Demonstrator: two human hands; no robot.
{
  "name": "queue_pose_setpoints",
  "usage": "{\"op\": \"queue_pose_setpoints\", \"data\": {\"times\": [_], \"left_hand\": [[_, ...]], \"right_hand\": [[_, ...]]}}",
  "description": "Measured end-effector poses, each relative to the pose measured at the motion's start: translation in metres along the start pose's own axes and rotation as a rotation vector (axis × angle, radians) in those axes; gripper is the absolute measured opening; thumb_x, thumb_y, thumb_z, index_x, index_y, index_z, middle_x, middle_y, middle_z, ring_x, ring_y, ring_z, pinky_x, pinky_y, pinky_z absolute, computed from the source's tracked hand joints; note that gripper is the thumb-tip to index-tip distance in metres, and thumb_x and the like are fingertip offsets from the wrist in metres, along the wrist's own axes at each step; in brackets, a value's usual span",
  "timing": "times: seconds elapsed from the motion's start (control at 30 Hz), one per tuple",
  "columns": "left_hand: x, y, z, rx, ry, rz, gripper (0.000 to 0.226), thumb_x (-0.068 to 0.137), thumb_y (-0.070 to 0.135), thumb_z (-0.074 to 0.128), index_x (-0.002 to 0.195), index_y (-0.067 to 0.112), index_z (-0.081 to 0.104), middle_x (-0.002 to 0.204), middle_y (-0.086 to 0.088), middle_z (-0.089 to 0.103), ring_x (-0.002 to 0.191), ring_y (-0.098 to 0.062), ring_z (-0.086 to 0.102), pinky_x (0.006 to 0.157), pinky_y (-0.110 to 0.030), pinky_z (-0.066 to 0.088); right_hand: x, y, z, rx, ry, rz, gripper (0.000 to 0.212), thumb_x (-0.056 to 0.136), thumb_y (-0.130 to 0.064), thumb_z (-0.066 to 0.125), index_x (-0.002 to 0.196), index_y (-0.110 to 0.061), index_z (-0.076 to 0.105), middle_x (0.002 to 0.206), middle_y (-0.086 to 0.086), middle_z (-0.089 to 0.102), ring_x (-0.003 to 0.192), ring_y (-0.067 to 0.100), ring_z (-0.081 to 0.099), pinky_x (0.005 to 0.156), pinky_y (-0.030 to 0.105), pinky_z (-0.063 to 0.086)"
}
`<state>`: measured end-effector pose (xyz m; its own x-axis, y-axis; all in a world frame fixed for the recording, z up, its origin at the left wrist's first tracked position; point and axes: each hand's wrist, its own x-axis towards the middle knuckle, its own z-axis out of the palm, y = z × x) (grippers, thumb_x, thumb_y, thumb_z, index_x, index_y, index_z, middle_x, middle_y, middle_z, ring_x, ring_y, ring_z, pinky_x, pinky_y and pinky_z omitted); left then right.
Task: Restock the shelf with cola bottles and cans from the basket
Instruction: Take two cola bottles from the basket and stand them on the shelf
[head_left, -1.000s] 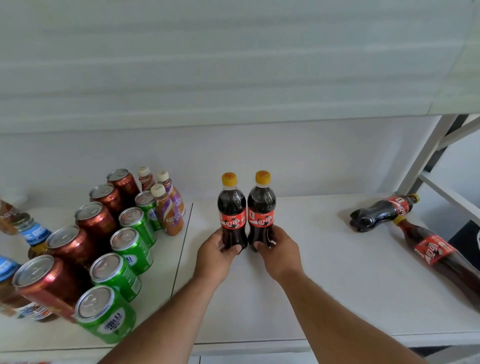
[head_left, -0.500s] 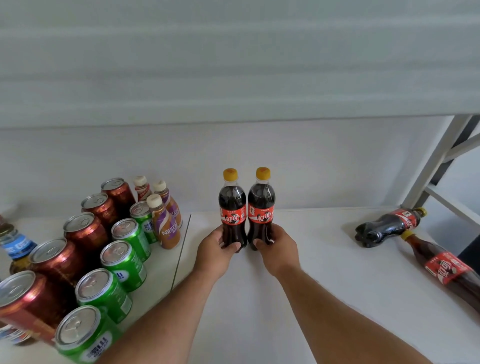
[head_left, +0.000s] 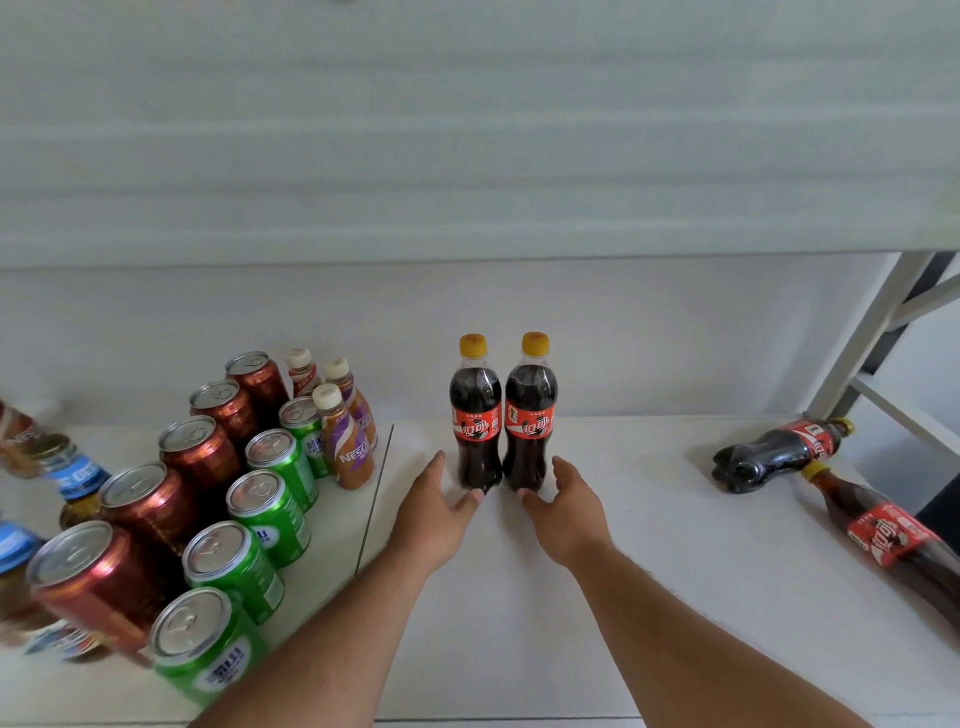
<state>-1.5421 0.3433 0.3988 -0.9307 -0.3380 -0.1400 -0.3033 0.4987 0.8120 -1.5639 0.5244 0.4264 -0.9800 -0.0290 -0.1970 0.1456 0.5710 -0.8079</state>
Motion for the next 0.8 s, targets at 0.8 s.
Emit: {"op": "queue_pose_setpoints", "data": {"times": [0.8], "left_hand": [[-0.236, 0.006, -0.104, 0.629, 0.08, -0.088, 0.079, 0.102, 0.064, 0.044, 0.165, 0.022, 0.022, 0.173, -0.007, 0.022, 0.159, -0.026, 0.023, 0.125, -0.043, 0.028]], "right_hand": [[-0.156, -0.049, 0.021, -0.855, -0.402, -0.621, 0.085, 0.102, -0.068, 0.031, 0.166, -0.015, 0.017, 0.174, 0.007, 0.016, 0.161, 0.029, 0.011, 0.128, 0.043, 0.015]]}}
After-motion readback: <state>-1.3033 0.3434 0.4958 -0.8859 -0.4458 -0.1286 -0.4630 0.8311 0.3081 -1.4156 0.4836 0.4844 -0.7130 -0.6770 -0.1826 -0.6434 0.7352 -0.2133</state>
